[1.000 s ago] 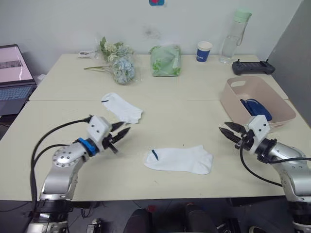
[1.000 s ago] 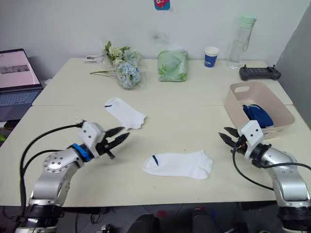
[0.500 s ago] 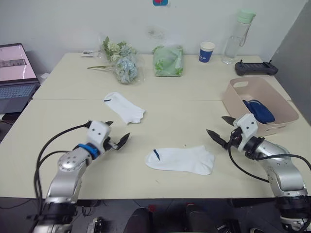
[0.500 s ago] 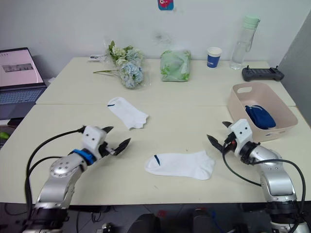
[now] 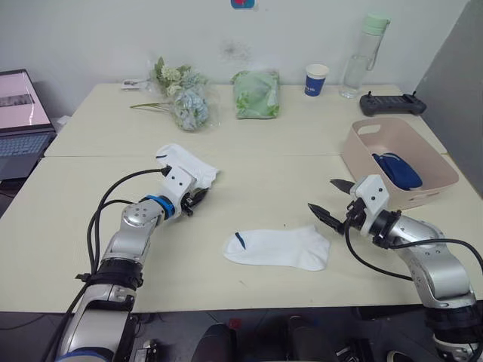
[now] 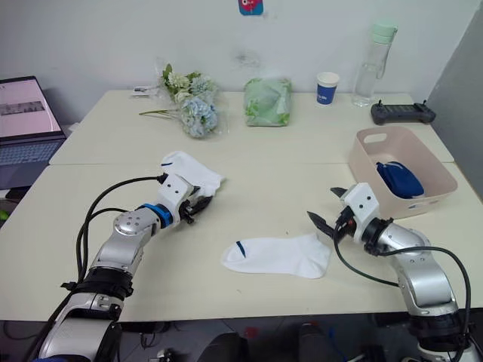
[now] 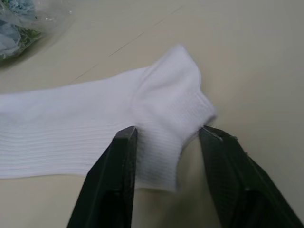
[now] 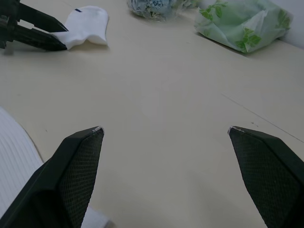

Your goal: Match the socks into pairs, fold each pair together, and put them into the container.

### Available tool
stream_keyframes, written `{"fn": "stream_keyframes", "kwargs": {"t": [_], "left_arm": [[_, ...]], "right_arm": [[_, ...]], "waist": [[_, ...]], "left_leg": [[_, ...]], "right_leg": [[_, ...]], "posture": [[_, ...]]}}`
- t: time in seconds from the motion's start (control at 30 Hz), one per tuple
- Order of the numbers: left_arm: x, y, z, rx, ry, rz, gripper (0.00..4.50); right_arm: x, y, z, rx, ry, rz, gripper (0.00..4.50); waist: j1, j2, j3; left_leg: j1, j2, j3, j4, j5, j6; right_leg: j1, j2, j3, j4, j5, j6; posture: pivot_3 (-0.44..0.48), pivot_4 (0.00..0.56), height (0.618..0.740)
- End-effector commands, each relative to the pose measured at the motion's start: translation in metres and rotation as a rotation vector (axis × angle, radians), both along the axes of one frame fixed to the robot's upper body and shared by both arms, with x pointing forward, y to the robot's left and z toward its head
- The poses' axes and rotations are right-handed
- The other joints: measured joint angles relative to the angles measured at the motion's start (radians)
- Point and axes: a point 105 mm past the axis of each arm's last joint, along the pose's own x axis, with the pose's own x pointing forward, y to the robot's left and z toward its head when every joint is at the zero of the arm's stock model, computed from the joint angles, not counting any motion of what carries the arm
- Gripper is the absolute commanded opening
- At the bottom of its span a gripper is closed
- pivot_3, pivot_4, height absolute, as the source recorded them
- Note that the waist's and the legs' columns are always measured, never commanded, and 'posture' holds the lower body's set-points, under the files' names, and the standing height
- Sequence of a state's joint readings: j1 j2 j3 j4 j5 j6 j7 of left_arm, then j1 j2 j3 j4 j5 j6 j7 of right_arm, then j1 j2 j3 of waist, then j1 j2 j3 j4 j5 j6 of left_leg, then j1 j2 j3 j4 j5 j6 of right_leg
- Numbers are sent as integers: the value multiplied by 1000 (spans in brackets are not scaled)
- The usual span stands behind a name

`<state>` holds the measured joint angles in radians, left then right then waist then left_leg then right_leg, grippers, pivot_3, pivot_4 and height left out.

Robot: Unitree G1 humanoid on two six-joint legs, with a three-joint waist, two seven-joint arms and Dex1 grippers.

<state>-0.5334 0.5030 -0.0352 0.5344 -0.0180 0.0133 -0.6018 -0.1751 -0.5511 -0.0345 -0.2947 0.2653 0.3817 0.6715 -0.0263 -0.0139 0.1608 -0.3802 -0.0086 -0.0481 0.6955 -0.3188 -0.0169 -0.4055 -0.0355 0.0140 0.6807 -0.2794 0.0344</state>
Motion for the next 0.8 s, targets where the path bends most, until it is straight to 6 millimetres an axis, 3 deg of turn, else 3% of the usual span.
{"fn": "stream_keyframes", "kwargs": {"t": [0.03,0.13,0.27,0.37,0.6,0.8], "left_arm": [[3,8,2,-14,3,22,877],[4,6,5,-33,-1,19,18],[4,-1,9,-58,-2,-6,18],[-1,-18,11,-69,27,-83,18],[-37,-108,35,-278,177,-374,18],[-45,-163,31,-314,269,-450,18]], "right_arm": [[-11,9,18,19,-43,74,4500],[-27,23,17,20,7,181,4500],[-45,43,27,43,24,296,4500],[-42,42,22,24,23,274,4500],[-19,19,20,7,-28,130,4500],[-2,-9,21,-61,-74,27,4500]], "waist": [[0,0,0],[0,0,0],[0,0,0],[0,0,0],[12,0,0],[10,0,0]], "left_leg": [[0,0,0,0,0,0],[0,0,0,0,0,0],[0,0,0,0,0,0],[0,0,-1,0,0,0],[-2,-1,-1,2,0,-1],[-1,-1,0,1,0,-1]], "right_leg": [[0,0,0,0,0,0],[0,0,0,0,0,0],[0,0,0,0,0,0],[0,0,0,0,0,0],[0,-1,0,-1,0,0],[0,0,1,0,0,0]], "posture": [[0,150,740],[0,150,740],[0,150,740],[0,150,740],[0,150,740],[0,150,740]]}}
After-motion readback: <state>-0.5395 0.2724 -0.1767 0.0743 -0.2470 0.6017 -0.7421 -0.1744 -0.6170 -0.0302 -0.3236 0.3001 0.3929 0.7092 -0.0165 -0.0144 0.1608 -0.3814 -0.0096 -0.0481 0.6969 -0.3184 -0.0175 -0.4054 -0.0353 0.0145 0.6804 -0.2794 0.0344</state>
